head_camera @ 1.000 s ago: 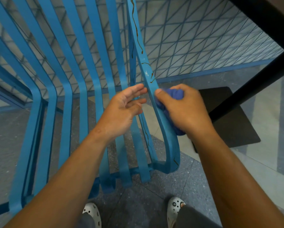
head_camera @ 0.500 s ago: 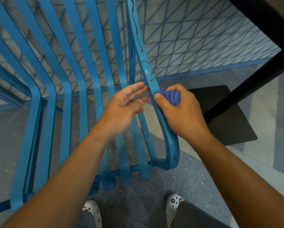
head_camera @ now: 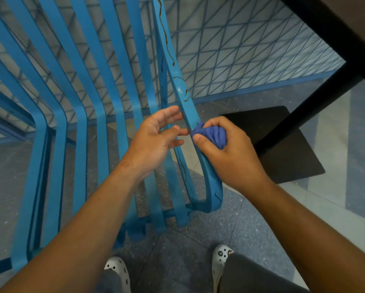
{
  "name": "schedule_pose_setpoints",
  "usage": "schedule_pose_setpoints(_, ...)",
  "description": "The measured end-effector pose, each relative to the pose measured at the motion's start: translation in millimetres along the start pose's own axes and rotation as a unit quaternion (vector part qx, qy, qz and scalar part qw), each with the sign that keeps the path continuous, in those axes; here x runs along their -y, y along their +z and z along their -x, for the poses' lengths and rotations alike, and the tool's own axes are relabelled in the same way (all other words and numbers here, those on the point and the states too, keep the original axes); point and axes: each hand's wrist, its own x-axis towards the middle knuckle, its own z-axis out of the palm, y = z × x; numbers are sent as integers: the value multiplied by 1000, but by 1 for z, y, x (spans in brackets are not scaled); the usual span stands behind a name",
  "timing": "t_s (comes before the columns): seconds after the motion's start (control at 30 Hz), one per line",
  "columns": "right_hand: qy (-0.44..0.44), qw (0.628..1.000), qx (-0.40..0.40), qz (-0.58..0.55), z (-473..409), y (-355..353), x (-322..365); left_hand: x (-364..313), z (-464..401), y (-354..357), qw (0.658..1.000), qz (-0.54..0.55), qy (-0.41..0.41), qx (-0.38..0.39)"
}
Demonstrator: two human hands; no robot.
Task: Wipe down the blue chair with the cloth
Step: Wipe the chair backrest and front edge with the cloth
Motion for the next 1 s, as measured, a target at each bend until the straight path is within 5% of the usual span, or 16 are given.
schedule_pose_setpoints(0.27,26,995,91,-14,33,-21,-9,2,0,-4,1000,-5,7,28)
schedule_pose_setpoints(0.5,-1,1000,24,11,-30,3,2,-2,-1,-8,1000,-10,10,17)
schedule_pose_setpoints(0.8,-25,983,179,-25,29,-30,-21,-3,1,-8,1000,-16,9,22)
schedule_pose_setpoints(1.0,1,989,148,10,13,-24,-9,-5,0,-5,1000,-5,-1,8)
